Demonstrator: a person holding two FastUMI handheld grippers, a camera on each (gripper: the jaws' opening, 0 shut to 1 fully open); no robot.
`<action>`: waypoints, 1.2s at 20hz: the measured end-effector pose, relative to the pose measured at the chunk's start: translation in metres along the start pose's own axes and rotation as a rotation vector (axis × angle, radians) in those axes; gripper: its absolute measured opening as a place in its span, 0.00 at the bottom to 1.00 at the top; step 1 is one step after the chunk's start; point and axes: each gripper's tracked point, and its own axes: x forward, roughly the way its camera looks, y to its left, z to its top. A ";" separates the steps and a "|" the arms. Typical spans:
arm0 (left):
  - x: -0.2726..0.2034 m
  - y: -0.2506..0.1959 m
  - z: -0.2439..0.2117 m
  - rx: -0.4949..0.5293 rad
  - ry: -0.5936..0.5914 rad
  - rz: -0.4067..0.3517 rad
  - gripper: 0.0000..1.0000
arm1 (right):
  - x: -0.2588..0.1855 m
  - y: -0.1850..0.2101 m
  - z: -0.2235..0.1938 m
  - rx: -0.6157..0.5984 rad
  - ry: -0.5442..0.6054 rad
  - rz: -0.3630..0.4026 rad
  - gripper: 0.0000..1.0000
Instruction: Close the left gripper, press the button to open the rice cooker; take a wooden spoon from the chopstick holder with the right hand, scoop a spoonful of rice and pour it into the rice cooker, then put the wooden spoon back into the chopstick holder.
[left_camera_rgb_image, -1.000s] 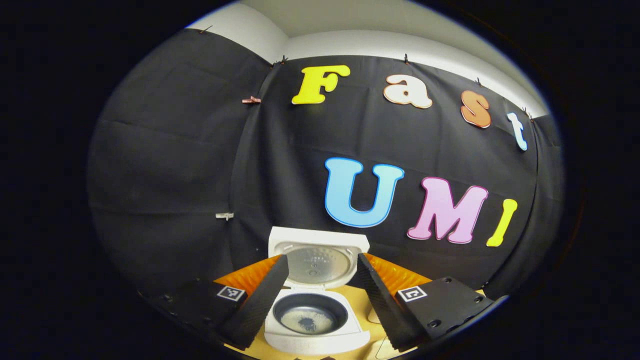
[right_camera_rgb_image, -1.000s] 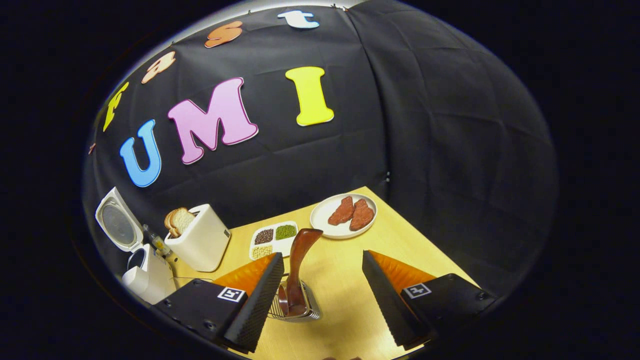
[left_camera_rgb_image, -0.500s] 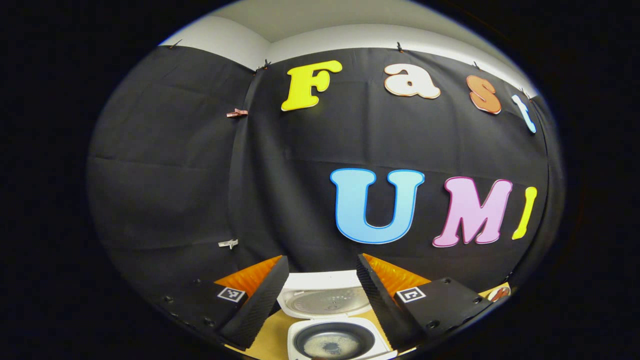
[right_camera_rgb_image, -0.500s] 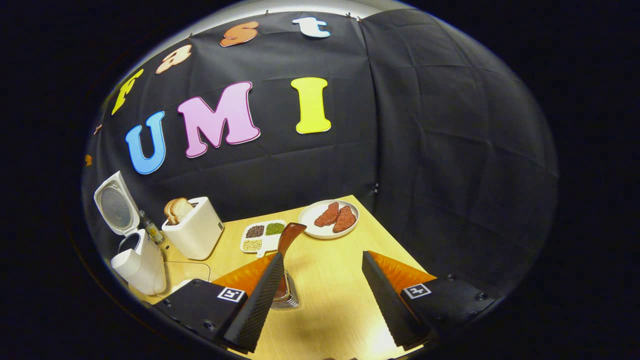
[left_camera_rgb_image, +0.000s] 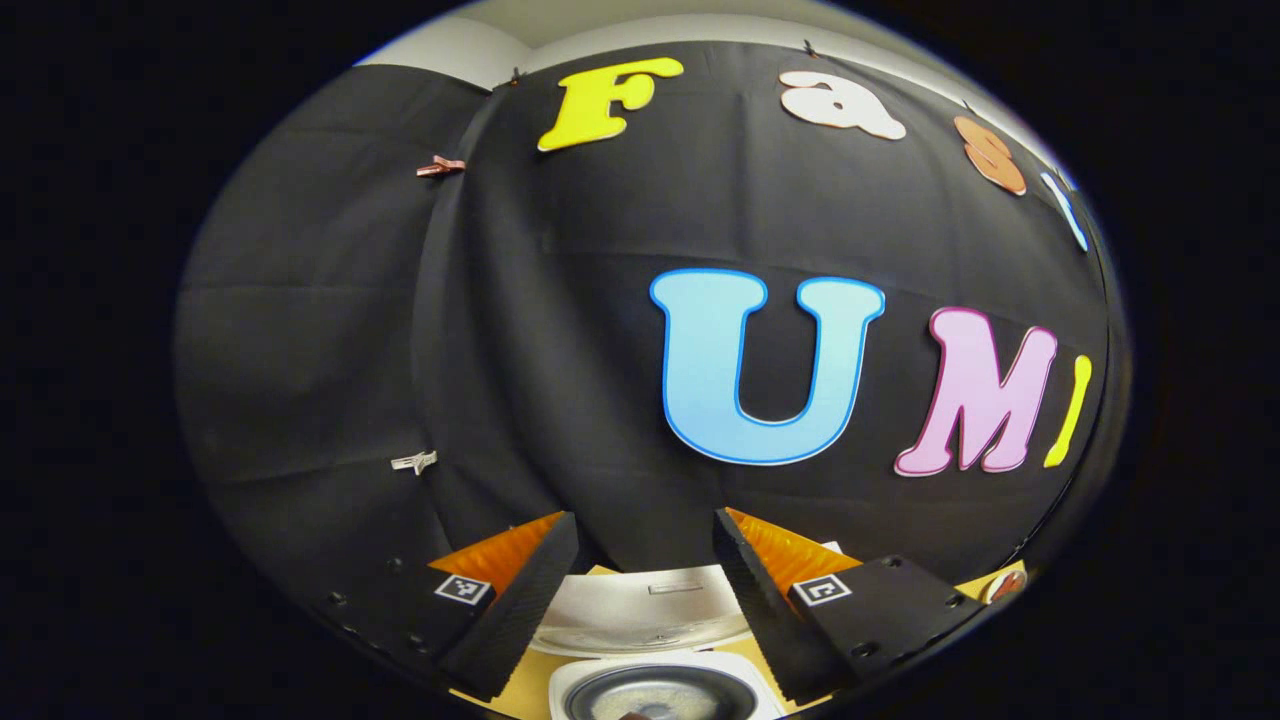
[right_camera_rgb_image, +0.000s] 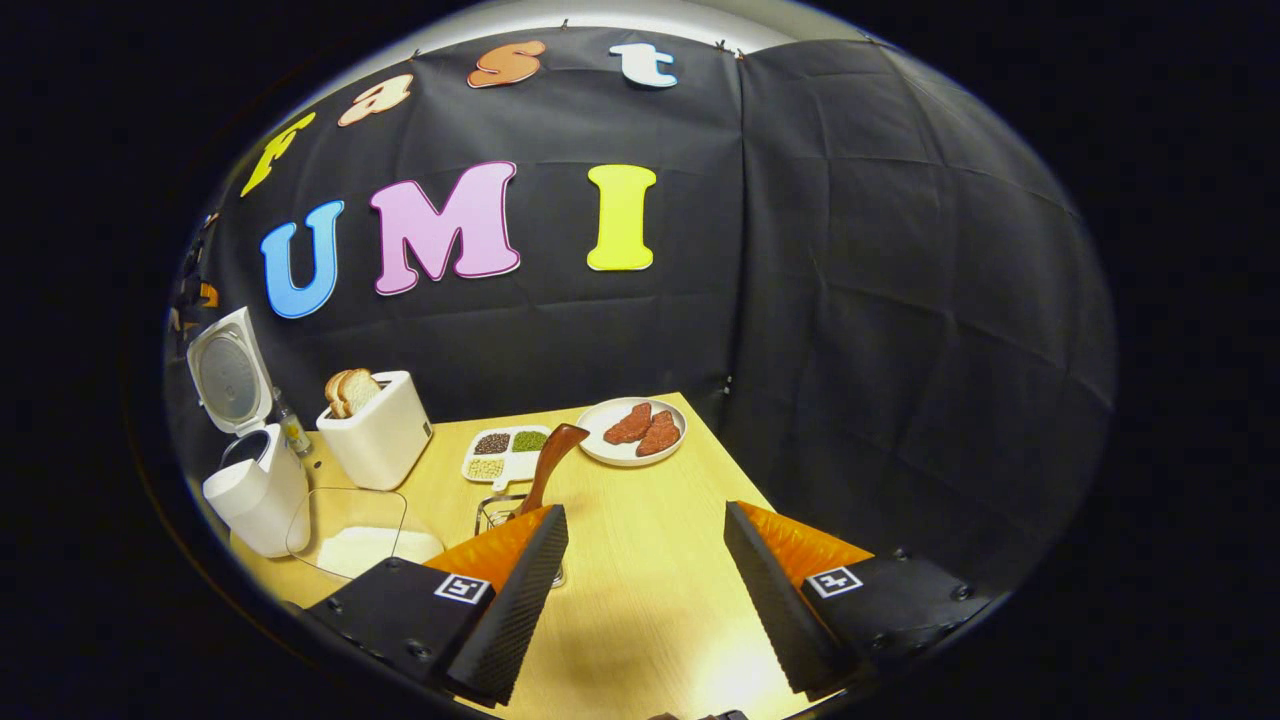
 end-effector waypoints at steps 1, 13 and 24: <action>0.007 -0.002 -0.007 0.021 0.023 0.001 0.94 | -0.002 0.003 -0.002 -0.001 0.000 0.002 0.99; -0.039 -0.016 -0.047 -0.031 0.201 0.070 0.98 | -0.014 0.063 -0.020 -0.001 0.015 0.129 0.98; -0.133 -0.043 -0.150 -0.089 0.322 0.033 0.96 | -0.027 0.100 -0.038 -0.064 0.048 0.254 0.99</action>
